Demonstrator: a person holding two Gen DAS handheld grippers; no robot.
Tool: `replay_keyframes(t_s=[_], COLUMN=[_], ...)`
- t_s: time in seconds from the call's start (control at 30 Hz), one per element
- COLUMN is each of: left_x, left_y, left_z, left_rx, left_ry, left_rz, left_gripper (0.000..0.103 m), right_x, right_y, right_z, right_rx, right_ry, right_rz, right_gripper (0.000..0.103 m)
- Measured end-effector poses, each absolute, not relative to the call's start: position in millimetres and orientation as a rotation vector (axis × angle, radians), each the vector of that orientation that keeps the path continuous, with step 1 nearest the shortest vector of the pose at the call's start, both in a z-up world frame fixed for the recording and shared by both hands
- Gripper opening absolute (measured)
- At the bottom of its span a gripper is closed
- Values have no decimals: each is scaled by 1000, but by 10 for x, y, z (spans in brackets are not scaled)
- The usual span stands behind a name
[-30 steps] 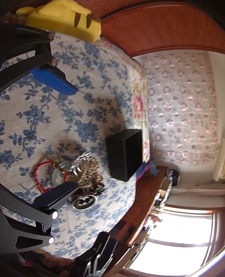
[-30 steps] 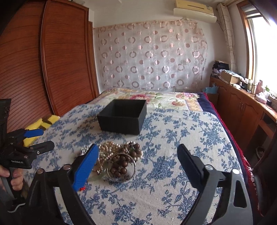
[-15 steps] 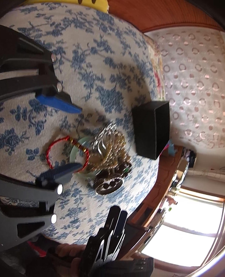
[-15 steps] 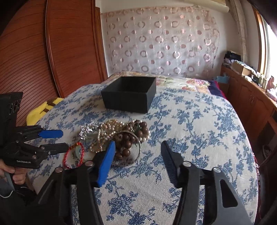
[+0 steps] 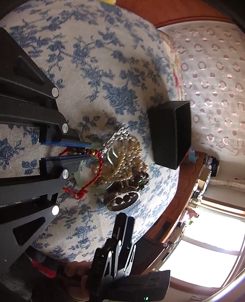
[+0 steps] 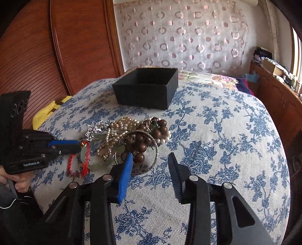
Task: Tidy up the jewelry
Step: 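Grasp the red string bracelet with the left gripper while the right gripper grasps the silver bangle, then carry both pieces into the black box and open both grippers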
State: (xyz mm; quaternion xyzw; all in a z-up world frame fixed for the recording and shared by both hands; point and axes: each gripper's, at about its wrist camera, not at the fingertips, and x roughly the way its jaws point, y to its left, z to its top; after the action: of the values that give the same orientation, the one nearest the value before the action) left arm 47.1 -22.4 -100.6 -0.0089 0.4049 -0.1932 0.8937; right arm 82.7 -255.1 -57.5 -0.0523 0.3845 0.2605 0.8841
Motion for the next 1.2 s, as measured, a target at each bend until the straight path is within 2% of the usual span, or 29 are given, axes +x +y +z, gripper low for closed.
replay_keyframes(t_s=[0.17, 0.4, 0.57, 0.67, 1.2], left_x=[438, 425, 458, 479, 726], left_y=[-178, -113, -93, -91, -39], left_z=[-901, -719, -648, -643, -584], left_rx=[-35, -39, -33, -31, -26], left_ry=[801, 753, 739, 735, 697], left_rz=[-386, -360, -349, -348, -318], left_gripper=[6, 6, 6, 7, 7], right_x=[923, 1067, 1129, 1149, 1167], right_y=[-2517, -2491, -2510, -2527, -2523], right_z=[-590, -643, -677, -695, -335], right_rx=[-115, -109, -85, -82, -148], right_ry=[820, 858, 886, 901, 764], right_rz=[555, 566, 578, 589, 576], right_gripper=[33, 21, 18, 8, 5])
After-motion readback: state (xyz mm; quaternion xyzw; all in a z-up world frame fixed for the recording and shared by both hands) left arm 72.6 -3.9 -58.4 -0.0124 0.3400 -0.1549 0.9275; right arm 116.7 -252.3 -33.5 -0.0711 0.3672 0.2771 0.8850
